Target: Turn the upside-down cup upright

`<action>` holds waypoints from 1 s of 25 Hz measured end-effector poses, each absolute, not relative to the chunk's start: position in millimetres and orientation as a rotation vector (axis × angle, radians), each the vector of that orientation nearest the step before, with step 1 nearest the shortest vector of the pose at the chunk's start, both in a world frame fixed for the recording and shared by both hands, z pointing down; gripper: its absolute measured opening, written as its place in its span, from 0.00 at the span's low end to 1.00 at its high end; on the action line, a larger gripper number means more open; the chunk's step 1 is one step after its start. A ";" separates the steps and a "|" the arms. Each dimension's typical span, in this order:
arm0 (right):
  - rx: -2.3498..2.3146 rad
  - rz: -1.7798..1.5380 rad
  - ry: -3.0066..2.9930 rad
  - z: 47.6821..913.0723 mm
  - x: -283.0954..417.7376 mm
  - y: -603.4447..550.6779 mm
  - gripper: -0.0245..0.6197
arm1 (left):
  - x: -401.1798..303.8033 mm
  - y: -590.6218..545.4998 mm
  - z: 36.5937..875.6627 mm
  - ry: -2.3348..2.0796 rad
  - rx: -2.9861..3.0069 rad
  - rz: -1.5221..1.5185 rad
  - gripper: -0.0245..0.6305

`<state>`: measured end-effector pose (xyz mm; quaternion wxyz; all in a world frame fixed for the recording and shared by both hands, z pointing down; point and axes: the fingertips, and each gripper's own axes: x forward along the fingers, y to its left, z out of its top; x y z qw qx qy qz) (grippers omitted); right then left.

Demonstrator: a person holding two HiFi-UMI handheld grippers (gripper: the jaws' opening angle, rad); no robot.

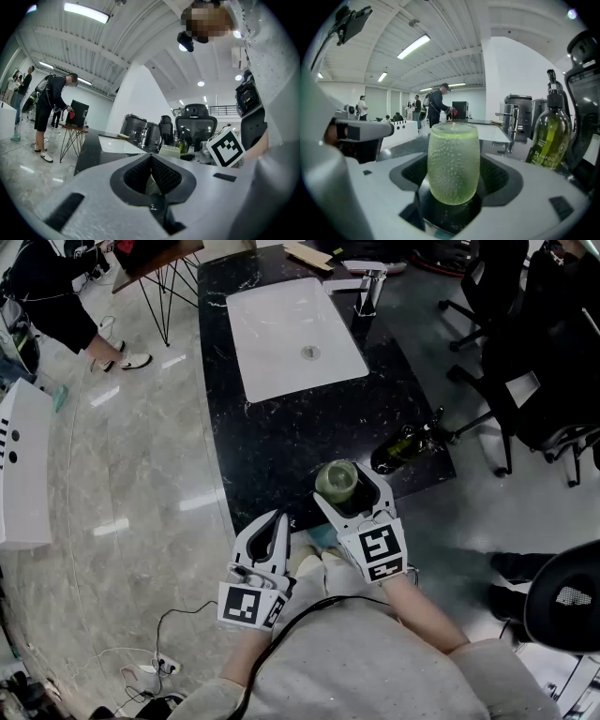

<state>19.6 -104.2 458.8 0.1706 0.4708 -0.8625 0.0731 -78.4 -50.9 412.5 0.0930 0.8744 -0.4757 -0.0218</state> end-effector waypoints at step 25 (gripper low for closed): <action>1.254 0.225 -2.303 474.8 26.8 -105.1 0.56 | -81.5 -60.2 407.8 -1.474 2.562 -0.090 0.05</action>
